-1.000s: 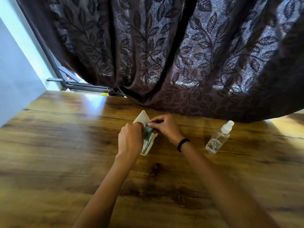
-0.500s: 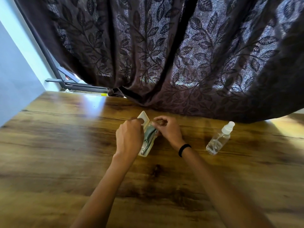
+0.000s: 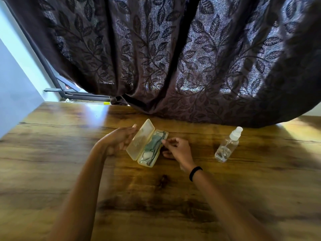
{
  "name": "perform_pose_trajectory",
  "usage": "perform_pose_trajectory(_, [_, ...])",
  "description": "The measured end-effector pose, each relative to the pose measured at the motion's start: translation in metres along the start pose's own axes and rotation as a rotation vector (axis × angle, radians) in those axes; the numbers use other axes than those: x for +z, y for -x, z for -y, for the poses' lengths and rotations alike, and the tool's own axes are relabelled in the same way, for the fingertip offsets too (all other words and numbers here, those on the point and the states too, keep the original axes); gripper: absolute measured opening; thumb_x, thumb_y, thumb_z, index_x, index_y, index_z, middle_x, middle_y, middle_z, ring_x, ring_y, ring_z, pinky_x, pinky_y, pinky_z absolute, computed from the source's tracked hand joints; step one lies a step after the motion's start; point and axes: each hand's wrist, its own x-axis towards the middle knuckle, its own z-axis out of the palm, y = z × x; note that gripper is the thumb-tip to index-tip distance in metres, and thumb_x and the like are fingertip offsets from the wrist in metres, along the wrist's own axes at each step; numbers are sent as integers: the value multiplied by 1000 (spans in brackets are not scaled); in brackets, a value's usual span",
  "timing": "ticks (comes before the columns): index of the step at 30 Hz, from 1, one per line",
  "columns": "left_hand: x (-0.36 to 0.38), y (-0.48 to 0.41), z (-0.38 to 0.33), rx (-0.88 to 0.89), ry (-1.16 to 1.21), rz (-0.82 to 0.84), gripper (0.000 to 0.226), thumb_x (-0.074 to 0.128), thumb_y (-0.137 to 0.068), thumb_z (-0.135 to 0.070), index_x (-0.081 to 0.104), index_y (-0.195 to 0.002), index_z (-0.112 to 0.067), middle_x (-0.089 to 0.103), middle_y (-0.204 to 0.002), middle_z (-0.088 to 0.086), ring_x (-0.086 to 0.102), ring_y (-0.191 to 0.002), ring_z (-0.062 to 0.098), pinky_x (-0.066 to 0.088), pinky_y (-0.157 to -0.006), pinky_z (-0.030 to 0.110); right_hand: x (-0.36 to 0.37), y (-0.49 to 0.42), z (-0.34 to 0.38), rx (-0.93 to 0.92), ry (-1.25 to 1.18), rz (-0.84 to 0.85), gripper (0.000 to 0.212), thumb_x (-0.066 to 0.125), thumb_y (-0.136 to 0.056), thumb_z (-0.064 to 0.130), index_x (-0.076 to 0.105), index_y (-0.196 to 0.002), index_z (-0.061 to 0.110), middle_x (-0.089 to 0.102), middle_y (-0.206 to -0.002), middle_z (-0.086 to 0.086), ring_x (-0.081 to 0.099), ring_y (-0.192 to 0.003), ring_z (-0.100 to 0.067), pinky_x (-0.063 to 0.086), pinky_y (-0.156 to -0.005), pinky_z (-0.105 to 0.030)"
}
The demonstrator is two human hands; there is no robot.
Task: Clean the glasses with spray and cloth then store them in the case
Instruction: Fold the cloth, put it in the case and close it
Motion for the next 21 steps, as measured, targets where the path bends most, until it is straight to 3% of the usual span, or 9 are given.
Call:
perform_pose_trajectory(3, [-2,-1,6,-21,37,92,46,53,-85,-38,55,-120,-10,66,-100,10,65,-80,19,57,-57,27,0,0,1,14,13,5,27,66,-83,21,58,-101,3,66,-103,-18,66,-64,-16,58,-58,-24])
perform_pose_trajectory(6, [-1,-2,10,-22,103,158,39,52,-85,-34,55,-118,-13,71,-94,9,68,-74,18,57,-53,28,0,-2,2,29,31,1,28,66,-83,21,59,-101,1,66,-102,-17,65,-63,-17,58,-59,-26])
perform_pose_trajectory(10, [1,-3,11,-17,64,196,42,55,-82,-37,54,-119,-17,72,-98,8,68,-86,21,59,-63,34,3,-3,3,41,61,-21,28,68,-81,22,58,-99,4,66,-99,-14,65,-63,-16,58,-60,-26])
perform_pose_trajectory(12, [4,-4,9,-7,28,188,47,59,-79,-38,53,-120,-17,72,-100,8,67,-90,23,59,-67,35,3,-3,3,34,72,-27,28,69,-80,22,58,-98,5,66,-98,-13,65,-63,-15,58,-60,-26])
perform_pose_trajectory(14, [7,-3,7,3,6,173,49,61,-78,-36,53,-122,-14,72,-99,8,68,-88,22,59,-62,33,4,-3,3,24,75,-29,26,71,-79,22,58,-95,6,66,-95,-12,66,-64,-15,58,-56,-22])
perform_pose_trajectory(18, [17,1,1,46,-125,121,53,64,-74,-40,55,-120,-14,73,-78,-4,68,-65,8,51,-47,20,5,-4,2,11,79,-44,22,72,-77,21,58,-89,9,66,-87,-9,66,-64,-14,57,-54,-21])
perform_pose_trajectory(21, [28,-1,-3,66,-262,46,57,70,-68,-44,58,-116,-16,70,-98,2,69,-81,15,54,-57,27,6,-5,1,0,104,-55,22,73,-76,23,58,-87,10,67,-83,-7,66,-62,-12,57,-55,-21])
